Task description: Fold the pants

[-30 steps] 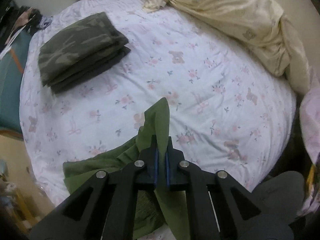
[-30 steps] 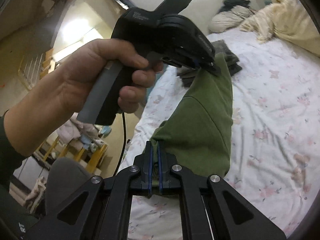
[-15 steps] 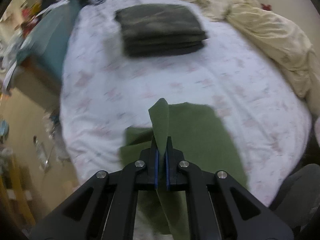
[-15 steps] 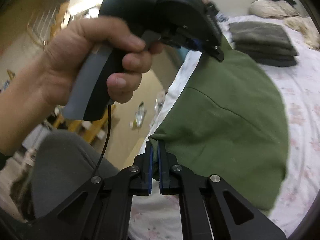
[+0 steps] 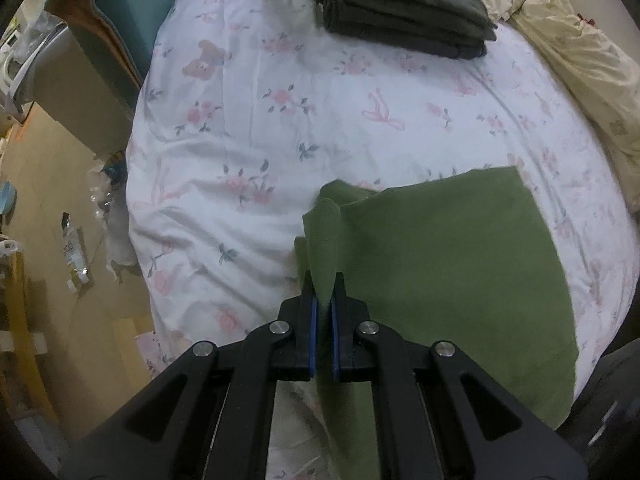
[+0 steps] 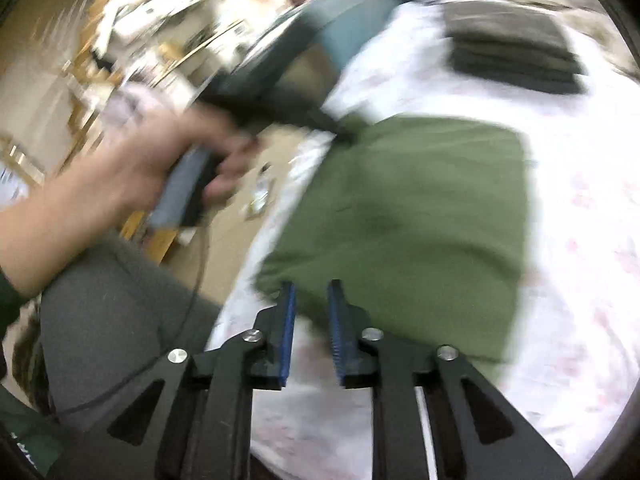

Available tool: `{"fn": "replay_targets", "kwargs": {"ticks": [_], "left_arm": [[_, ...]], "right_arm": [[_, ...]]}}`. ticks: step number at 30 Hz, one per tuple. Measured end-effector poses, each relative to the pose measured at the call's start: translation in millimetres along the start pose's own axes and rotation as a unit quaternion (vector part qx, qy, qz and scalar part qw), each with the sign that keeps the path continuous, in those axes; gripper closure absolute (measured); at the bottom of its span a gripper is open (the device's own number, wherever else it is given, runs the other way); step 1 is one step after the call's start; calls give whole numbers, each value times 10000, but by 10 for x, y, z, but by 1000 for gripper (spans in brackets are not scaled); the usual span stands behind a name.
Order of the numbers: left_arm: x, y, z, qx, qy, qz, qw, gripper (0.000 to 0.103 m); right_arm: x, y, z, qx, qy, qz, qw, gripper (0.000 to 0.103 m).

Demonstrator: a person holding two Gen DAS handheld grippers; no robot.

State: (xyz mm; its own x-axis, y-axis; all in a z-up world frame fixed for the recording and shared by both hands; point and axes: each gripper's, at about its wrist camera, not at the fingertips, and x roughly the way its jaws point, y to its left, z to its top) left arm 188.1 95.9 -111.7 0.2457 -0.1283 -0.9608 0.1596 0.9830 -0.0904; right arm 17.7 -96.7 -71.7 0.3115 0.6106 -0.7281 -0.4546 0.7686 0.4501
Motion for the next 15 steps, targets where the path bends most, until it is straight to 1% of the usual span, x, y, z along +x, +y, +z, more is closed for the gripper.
{"fn": "replay_targets", "kwargs": {"ticks": [1,2,4,5,6,9,11,12,13,14,15], "left_arm": [[17,-24,-8,31,47,55,10000,99],[28,-45,-23,50,59,106,9999,99],[49,-102,-48,127,49,258,9996,97],[58,-115,-53,169,41,317,9993,96],[84,-133,-66,228,37,422,9988,96],[180,-133,-85,236,113,606,9978,91],[297,-147,-139,302,293,924,9948,90],[382,-156,-179,389,504,1154,9913,90],[407,-147,-193,409,555,1292,9892,90],[405,-114,-192,375,550,1596,9849,90],[366,-81,-177,299,485,1726,9833,90]], "right_arm": [[-120,-205,35,168,-158,-220,9995,81],[-155,-327,90,281,-202,-330,9989,81],[-157,-586,178,507,-227,-551,9969,81],[-115,-646,230,507,-215,-612,9966,81],[-49,-698,225,501,-139,-655,9965,81],[310,-794,159,582,271,-731,9953,82],[451,-846,81,496,480,-895,9936,82],[521,-844,67,339,633,-1056,9918,83],[589,-818,55,153,755,-1289,9887,83],[626,-802,48,87,799,-1386,9871,83],[602,-846,46,141,786,-1362,9875,83]]}}
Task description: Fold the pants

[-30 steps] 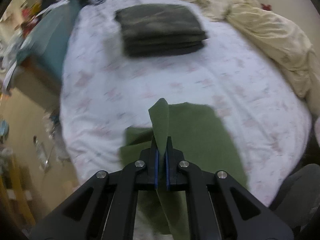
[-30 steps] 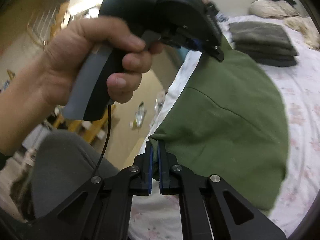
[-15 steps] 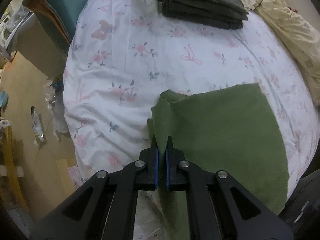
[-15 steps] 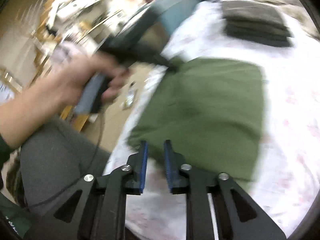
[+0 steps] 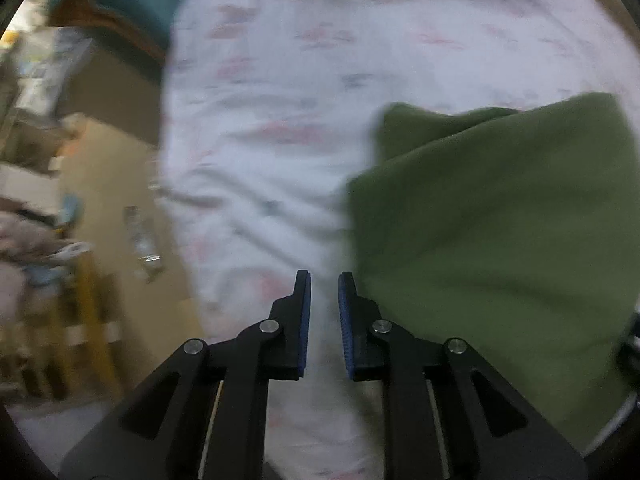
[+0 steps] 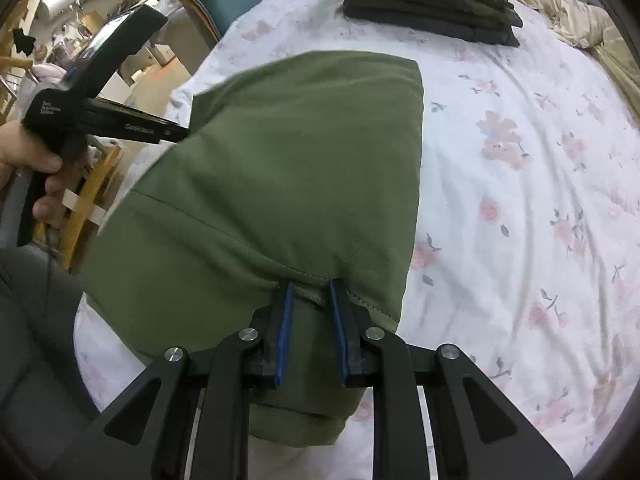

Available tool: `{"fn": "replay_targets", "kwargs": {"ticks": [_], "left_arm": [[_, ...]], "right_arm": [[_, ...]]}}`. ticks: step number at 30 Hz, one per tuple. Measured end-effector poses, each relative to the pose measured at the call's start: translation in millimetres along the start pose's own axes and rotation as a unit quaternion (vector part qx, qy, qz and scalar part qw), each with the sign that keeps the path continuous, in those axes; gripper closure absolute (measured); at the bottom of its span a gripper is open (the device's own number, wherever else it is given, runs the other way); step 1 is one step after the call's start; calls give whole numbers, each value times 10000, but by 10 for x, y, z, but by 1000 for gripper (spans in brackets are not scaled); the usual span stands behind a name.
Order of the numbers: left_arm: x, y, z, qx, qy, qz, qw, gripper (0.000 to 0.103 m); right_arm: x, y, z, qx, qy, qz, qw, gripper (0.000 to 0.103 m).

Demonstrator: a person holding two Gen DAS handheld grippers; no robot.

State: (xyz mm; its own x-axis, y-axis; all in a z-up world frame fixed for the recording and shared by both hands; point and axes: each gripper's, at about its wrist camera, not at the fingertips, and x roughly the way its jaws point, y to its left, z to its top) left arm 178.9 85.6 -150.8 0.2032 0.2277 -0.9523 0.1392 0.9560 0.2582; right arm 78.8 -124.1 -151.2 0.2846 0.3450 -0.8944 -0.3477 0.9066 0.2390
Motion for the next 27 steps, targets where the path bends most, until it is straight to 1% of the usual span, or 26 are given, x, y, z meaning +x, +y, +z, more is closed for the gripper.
{"fn": "replay_targets", "kwargs": {"ticks": [2,3,4,5,6,7,8,9,10,11,12,13,14,15,16,17,18,19,20,21,22,24,25,27], "left_arm": [[-212,168,30,-383,-395,-186,9983,90],[-330,226,34,-508,-569,-232,9968,90],[-494,280,25,-635,-851,-299,9939,90],[-655,308,5,-715,-1165,-390,9898,84],[-813,305,-39,-744,-1472,-547,9848,79],[-928,267,-88,-729,-1692,-805,9796,72],[-994,206,-129,-641,-1813,-1186,9741,69],[-1016,94,-166,-466,-1786,-1633,9692,69],[-991,-39,-201,-277,-1661,-1925,9667,69],[-944,-156,-232,-93,-1518,-2054,9668,69],[-876,-285,-261,98,-1341,-2052,9694,69],[-804,-382,-281,238,-1177,-1986,9727,69],[-736,-444,-288,343,-1038,-1900,9757,69],[-659,-489,-305,426,-904,-1756,9794,69],[-590,-513,-314,458,-770,-1588,9832,69],[-500,-521,-325,437,-628,-1500,9857,69],[-396,-515,-338,384,-438,-1463,9875,68],[-318,-507,-368,346,-280,-1447,9885,68],[-254,-498,-374,318,-178,-1442,9889,67],[-230,-475,-380,308,-164,-1440,9890,67],[-224,-471,-384,305,-162,-1434,9891,67],[-214,-456,-380,283,-143,-1458,9888,67],[-216,-448,-383,252,-141,-1469,9887,67],[-226,-423,-384,201,-141,-1454,9891,67]], "right_arm": [[-73,-132,10,376,-113,311,9987,81],[-147,-208,-8,630,-225,501,9965,81],[-243,-265,3,863,-385,673,9932,81],[-326,-294,14,994,-518,776,9907,81],[-429,-330,18,1144,-678,896,9871,72],[-520,-388,12,1319,-816,1035,9825,45],[-578,-456,-15,1507,-922,1151,9775,31],[-640,-533,-80,1754,-1046,1266,9707,14],[-670,-618,-115,2065,-1145,1376,9619,13],[-660,-674,-146,2301,-1161,1482,9548,13],[-590,-740,-205,2583,-1089,1586,9467,13],[-471,-820,-294,2959,-934,1721,9349,13],[-378,-865,-277,3125,-849,1814,9286,13],[-270,-893,-345,3309,-736,1933,9207,13],[-167,-884,-393,3439,-624,2009,9152,13],[-87,-859,-440,3521,-522,2042,9119,13],[13,-831,-472,3593,-416,2070,9090,13],[129,-792,-509,3653,-280,2184,9044,13],[150,-777,-544,3680,-224,2263,9016,13],[215,-749,-569,3735,-161,2362,8969,13],[289,-709,-608,3813,-127,2491,8902,13],[348,-629,-671,3888,-166,2742,8794,13],[356,-549,-688,3852,-298,2852,8771,13],[337,-475,-681,3871,-629,2835,8751,15]]}}
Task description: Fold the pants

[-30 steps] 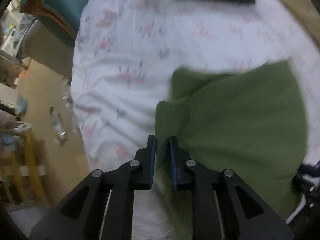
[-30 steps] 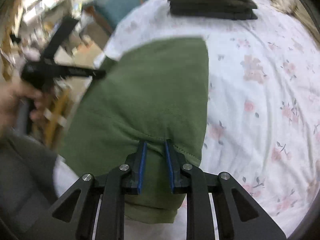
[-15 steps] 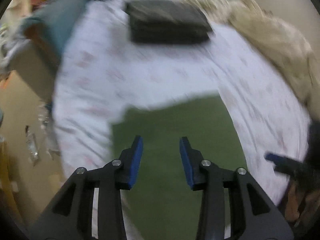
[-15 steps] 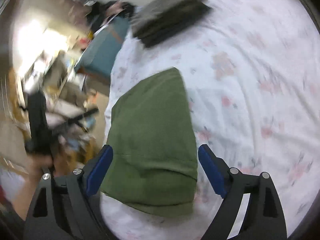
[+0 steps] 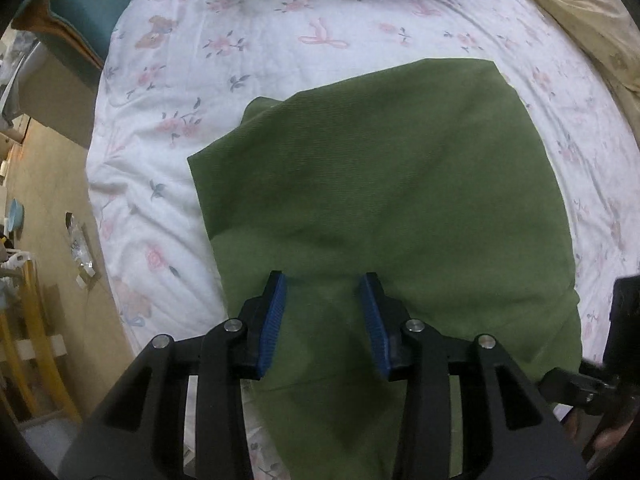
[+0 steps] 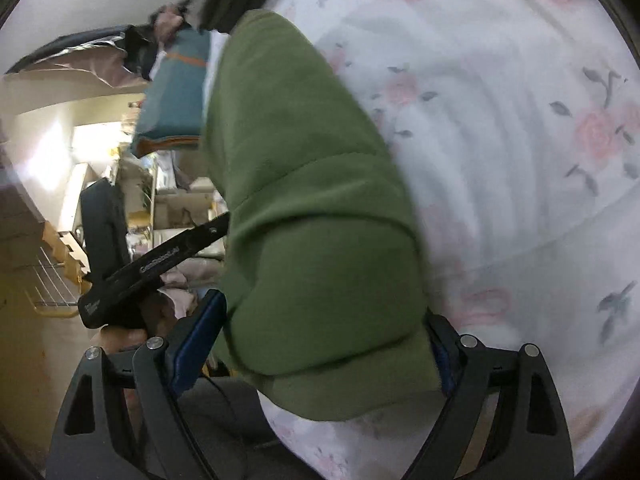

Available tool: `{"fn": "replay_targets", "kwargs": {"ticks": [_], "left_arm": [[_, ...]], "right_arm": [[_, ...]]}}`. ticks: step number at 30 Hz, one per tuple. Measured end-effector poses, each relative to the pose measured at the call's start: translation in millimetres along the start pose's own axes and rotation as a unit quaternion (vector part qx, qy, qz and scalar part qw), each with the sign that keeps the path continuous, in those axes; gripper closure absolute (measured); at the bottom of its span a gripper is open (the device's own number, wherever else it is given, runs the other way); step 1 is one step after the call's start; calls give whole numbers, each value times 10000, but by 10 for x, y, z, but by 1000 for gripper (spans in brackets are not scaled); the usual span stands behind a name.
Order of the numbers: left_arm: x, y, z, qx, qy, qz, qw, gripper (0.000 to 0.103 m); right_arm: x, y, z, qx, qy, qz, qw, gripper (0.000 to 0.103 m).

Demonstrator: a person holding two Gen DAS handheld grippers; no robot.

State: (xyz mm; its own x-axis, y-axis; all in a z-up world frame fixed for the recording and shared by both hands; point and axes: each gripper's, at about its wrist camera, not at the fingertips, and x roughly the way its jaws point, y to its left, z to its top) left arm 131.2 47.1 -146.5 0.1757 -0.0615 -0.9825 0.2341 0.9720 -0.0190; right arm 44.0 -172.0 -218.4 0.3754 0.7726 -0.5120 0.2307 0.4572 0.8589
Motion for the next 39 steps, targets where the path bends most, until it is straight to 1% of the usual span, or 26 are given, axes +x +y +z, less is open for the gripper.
{"fn": "replay_targets", "kwargs": {"ticks": [1,2,3,4,7,9,10,11,12,13,14,16,17,18,21,23,24,25,28,29,31,33,34,36,37,39], "left_arm": [[11,28,-4,-14,-2,-5,10000,67],[1,41,3,-35,-5,-14,10000,67],[1,50,25,-75,-22,-16,10000,67],[2,92,50,-126,-32,-40,9999,67],[-114,202,96,-428,-216,-224,9986,67],[-343,307,136,-787,-732,-271,9938,68],[-501,369,151,-966,-1124,-377,9882,65],[-642,421,164,-1089,-1454,-507,9821,54],[-796,491,176,-1241,-1794,-589,9742,47],[-867,538,181,-1356,-1965,-584,9693,35],[-942,608,181,-1558,-2136,-549,9629,30],[-975,723,195,-1954,-2166,-682,9541,28],[-961,755,209,-2058,-2129,-899,9509,26],[-924,756,239,-2066,-2007,-1109,9512,25],[-812,727,343,-1926,-1764,-1090,9591,25],[-685,685,403,-1827,-1541,-1042,9654,20],[-617,660,393,-1777,-1427,-1040,9681,19],[-532,614,380,-1681,-1268,-1045,9720,19],[-284,453,398,-1169,-833,-1093,9836,19],[-233,402,410,-982,-742,-1176,9854,19],[-158,338,453,-713,-744,-1366,9853,19],[-95,313,505,-674,-832,-1538,9823,19],[-50,301,534,-694,-804,-1763,9786,19],[29,253,585,-615,-703,-2126,9727,19],[52,203,616,-467,-706,-2152,9729,19],[84,110,652,-160,-851,-2021,9755,18]], "right_arm": [[-15,-1,-18,43,-178,81,9998,25],[-36,-8,-40,117,-329,189,9992,38],[-38,0,-40,120,-434,170,9988,63],[-49,73,-32,-32,-476,-24,9989,71],[-216,369,25,-554,-558,-111,9968,74],[-289,476,130,-658,-571,-19,9962,75],[-342,533,209,-754,-553,-41,9956,75],[-403,577,298,-858,-541,-72,9948,75],[-466,608,374,-964,-553,-143,9937,75],[-544,630,506,-1042,-544,-261,9927,75],[-547,633,603,-1025,-424,-351,9932,75],[-582,554,836,-931,-77,-460,9946,76],[-631,539,912,-976,-99,-548,9937,75],[-731,509,1021,-1039,-184,-666,9922,75],[-809,444,1273,-985,-243,-704,9923,76],[-866,280,1404,-904,-375,-868,9914,75],[-875,133,1455,-645,-378,-865,9934,73],[-866,-35,1489,-288,-371,-809,9956,65],[-877,-300,1485,261,-356,-921,9948,52],[-903,-336,1461,366,-381,-880,9947,47],[-1025,-421,1401,658,-522,-730,9938,31],[-1162,-431,1333,778,-722,-530,9929,23],[-1230,-411,1293,794,-883,-491,9917,18],[-1282,-385,1218,796,-1059,-362,9905,15],[-1274,-375,1163,785,-1068,-280,9908,13],[-1211,-353,1065,699,-1029,-276,9919,12]]}}
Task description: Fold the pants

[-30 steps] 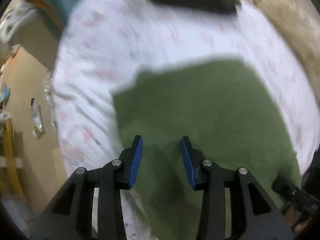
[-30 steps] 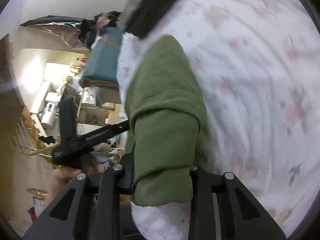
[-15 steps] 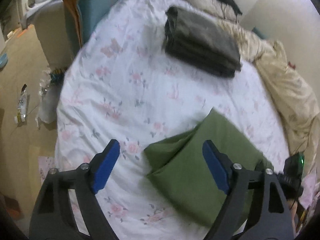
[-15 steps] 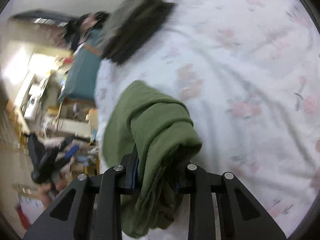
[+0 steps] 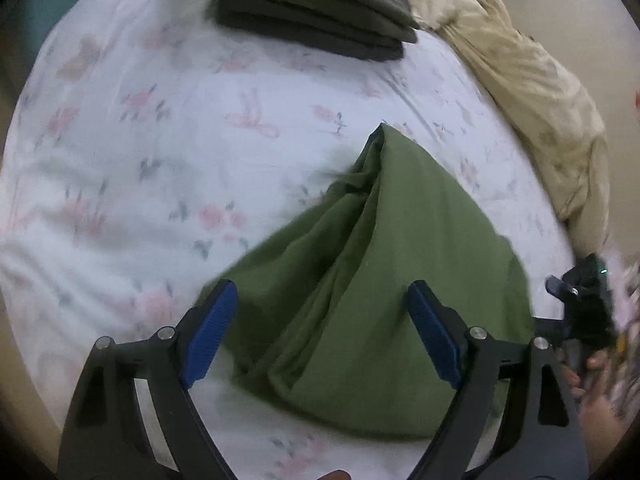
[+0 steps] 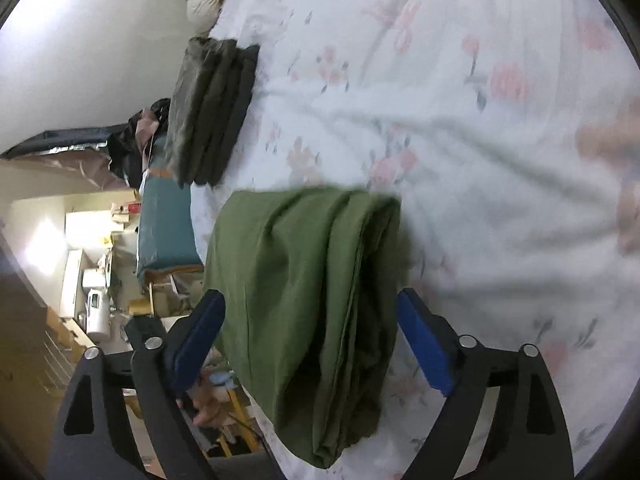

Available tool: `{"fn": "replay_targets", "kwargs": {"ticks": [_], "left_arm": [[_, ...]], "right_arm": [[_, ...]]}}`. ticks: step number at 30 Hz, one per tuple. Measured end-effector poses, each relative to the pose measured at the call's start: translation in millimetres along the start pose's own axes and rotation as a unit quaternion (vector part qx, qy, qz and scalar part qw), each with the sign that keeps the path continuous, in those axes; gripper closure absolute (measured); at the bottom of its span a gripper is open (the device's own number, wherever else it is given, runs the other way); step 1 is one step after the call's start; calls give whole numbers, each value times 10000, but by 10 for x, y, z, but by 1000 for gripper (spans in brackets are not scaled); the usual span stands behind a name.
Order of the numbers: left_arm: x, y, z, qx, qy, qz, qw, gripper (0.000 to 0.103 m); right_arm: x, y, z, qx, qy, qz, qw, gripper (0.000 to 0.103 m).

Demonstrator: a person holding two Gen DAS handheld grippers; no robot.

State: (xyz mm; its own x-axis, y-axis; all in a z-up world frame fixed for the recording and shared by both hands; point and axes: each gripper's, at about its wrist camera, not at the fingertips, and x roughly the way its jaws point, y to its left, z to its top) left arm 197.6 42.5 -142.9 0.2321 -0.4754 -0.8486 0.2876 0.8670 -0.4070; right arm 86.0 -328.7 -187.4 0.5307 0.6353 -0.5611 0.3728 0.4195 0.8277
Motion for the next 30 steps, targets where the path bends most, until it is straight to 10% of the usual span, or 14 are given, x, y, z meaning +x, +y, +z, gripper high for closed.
{"fn": "replay_targets", "kwargs": {"ticks": [9,11,14,21,30], "left_arm": [[380,111,-83,400,684,-83,9968,13],[368,74,-73,413,763,-370,9955,58],[282,13,-54,416,657,-471,9959,91],[-521,-333,-111,325,-160,-636,9973,97],[-843,-412,-1049,-1403,-895,-77,9860,97]], "right_arm": [[552,-14,-358,-443,314,112,9985,11],[567,39,-378,-557,236,277,9978,23],[543,196,-371,-964,57,54,9953,62],[249,725,-150,-1823,25,-13,9832,80],[421,1297,98,-3512,1061,83,9302,80]]}}
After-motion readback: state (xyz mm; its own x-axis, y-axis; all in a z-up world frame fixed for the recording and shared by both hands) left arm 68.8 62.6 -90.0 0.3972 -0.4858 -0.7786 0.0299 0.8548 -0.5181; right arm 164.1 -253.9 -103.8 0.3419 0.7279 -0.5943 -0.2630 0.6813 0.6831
